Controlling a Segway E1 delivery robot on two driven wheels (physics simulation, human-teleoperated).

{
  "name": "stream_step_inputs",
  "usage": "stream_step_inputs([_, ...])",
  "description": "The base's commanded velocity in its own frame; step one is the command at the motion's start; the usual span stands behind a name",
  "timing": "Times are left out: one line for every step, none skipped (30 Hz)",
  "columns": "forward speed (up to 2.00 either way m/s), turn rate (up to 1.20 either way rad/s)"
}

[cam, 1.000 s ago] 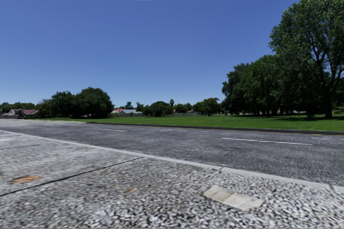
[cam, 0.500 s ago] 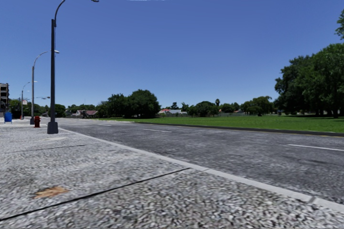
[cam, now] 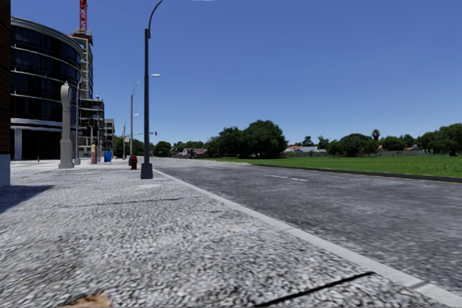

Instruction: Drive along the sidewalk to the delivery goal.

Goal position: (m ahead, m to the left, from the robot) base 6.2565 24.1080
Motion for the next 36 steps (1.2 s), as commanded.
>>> stream_step_inputs([2.0, 0.69])
stream_step_inputs([2.0, 0.69])
stream_step_inputs([2.0, 0.69])
stream_step_inputs([2.0, 0.69])
stream_step_inputs([2.0, 0.69])
stream_step_inputs([2.0, 0.69])
stream_step_inputs([2.0, 0.69])
stream_step_inputs([2.0, 0.69])
stream_step_inputs([2.0, 0.69])
stream_step_inputs([2.0, 0.69])
stream_step_inputs([2.0, 0.69])
stream_step_inputs([2.0, 0.69])
stream_step_inputs([2.0, 0.69])
stream_step_inputs([2.0, 0.69])
stream_step_inputs([2.0, 0.69])
stream_step_inputs([2.0, 0.69])
stream_step_inputs([2.0, 0.69])
stream_step_inputs([2.0, 0.69])
stream_step_inputs([2.0, 0.69])
stream_step_inputs([2.0, 0.69])
stream_step_inputs([2.0, 0.69])
stream_step_inputs([2.0, 0.69])
stream_step_inputs([2.0, 0.62])
stream_step_inputs([2.0, 0.62])
stream_step_inputs([2.0, 0.0])
stream_step_inputs([2.0, 0.0])
stream_step_inputs([2.0, 0.0])
stream_step_inputs([2.0, 0.0])
stream_step_inputs([2.0, 0.0])
stream_step_inputs([2.0, 0.0])
stream_step_inputs([2.0, 0.0])
stream_step_inputs([2.0, 0.0])
stream_step_inputs([2.0, 0.0])
stream_step_inputs([2.0, 0.0])
stream_step_inputs([2.0, 0.0])
stream_step_inputs([2.0, 0.0])
